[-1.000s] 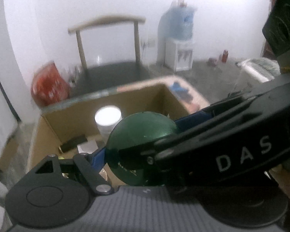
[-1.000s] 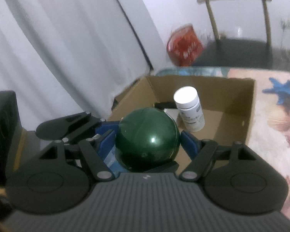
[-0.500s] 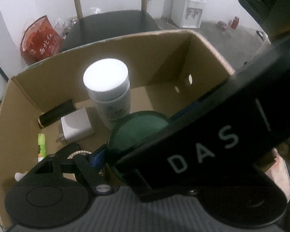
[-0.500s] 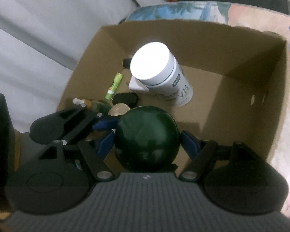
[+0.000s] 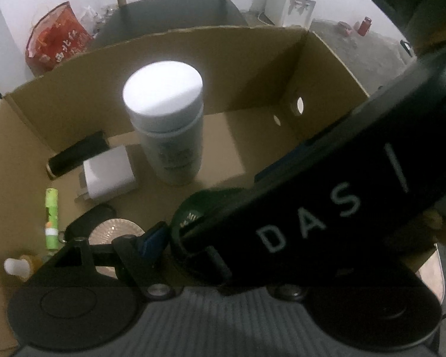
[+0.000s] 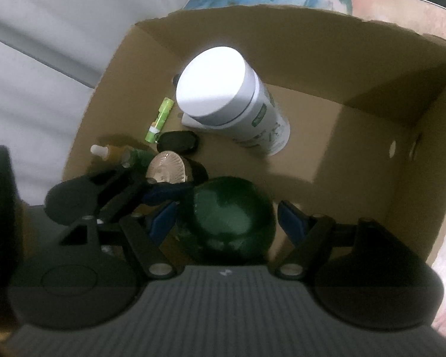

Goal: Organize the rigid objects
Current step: 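Lower the green jar into the box and open the right tool, then move the right tool down to the clear glass cup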

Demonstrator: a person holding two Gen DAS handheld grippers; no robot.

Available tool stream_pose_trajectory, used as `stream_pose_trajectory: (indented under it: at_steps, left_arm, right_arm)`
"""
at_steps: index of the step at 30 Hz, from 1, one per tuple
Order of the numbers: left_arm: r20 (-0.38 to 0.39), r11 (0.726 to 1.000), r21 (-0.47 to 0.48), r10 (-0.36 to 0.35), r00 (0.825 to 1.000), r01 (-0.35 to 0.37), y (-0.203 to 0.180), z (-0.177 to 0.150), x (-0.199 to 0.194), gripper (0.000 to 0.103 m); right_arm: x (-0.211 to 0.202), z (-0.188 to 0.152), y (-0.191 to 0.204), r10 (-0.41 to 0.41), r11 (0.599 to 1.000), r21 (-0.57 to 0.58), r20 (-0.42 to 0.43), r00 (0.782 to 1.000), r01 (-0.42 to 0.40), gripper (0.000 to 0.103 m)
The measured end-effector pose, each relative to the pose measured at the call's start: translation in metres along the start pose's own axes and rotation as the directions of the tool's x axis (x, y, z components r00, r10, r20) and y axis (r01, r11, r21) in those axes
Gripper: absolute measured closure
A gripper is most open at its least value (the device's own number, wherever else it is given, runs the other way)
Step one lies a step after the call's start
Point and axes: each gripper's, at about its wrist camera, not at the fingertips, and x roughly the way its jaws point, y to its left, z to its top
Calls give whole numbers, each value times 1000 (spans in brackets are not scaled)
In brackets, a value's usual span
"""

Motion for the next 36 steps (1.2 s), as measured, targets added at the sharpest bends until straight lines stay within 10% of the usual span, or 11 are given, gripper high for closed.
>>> stream_pose_trajectory:
  at_steps: [15, 20, 29, 36]
  left_arm:
    - [121, 1000, -3, 25, 992, -25, -8, -12, -48, 19]
    - [283, 1000, -18, 11, 959, -6, -14, -44, -107, 19]
    - [477, 994, -108, 26, 879, 30, -3, -145, -190, 16]
    - [470, 969, -211, 214, 856, -127, 20, -211, -190, 15]
  right_arm:
    - [-32, -14, 7, 17, 1000, -24, 113, 993, -14, 28]
    - [-81, -38, 18, 44, 999, -42, 246, 968, -34, 28]
    - [-150, -159, 52, 147, 988, -117, 512, 846, -101, 23]
    - [-102, -204, 87, 224, 973, -165, 482, 847, -163, 23]
